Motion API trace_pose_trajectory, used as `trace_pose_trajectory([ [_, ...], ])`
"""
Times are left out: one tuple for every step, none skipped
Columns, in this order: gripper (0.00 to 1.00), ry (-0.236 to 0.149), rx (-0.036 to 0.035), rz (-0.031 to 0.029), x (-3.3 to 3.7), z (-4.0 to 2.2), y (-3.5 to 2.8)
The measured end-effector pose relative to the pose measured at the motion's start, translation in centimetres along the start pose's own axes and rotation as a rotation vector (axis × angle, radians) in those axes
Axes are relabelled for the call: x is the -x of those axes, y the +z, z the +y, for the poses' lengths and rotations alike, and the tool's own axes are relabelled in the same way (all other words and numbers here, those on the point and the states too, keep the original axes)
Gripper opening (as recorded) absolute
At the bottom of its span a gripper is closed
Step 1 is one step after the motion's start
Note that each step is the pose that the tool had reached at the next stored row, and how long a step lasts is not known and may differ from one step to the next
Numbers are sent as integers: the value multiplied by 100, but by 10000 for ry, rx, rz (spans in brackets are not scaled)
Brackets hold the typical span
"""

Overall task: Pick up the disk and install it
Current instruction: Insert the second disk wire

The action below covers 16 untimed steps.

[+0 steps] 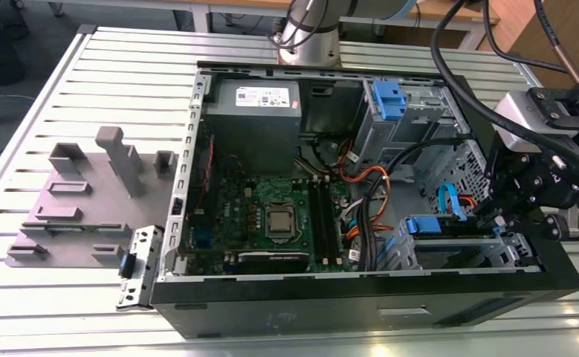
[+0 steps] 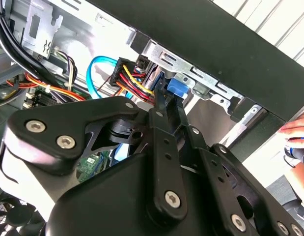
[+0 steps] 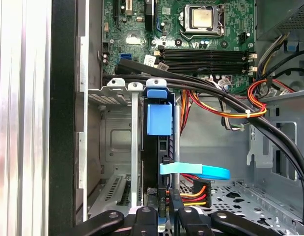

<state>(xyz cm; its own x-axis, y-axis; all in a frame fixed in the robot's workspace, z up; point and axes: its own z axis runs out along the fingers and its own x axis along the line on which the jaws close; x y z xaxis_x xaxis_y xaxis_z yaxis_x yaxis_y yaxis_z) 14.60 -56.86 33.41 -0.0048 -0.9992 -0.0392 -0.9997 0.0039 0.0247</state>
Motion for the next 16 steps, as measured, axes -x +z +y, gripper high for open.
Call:
trace_pose_trajectory([
  [24, 0, 0, 1, 0, 0, 0],
  [24, 0, 0, 0, 0, 0, 0],
  [24, 0, 0, 0, 0, 0, 0],
  [24, 1, 0, 0, 0, 0, 0],
  [22, 0, 0, 2, 0, -1, -1],
  [22, 0, 0, 1, 0, -1, 0],
  [16, 0, 0, 0, 0, -1, 0],
  [16, 0, 0, 0, 0, -1, 0],
  [16, 0, 0, 0, 0, -1, 0],
  [16, 0, 0, 0, 0, -2, 0],
  [16, 0, 0, 0, 0, -2, 0],
  [16, 0, 0, 1, 0, -2, 0],
  [16, 0, 0, 0, 0, -2, 0],
  [16, 0, 0, 0, 0, -2, 0],
  [16, 0, 0, 0, 0, -2, 0],
  [16, 0, 0, -1, 1, -2, -5],
])
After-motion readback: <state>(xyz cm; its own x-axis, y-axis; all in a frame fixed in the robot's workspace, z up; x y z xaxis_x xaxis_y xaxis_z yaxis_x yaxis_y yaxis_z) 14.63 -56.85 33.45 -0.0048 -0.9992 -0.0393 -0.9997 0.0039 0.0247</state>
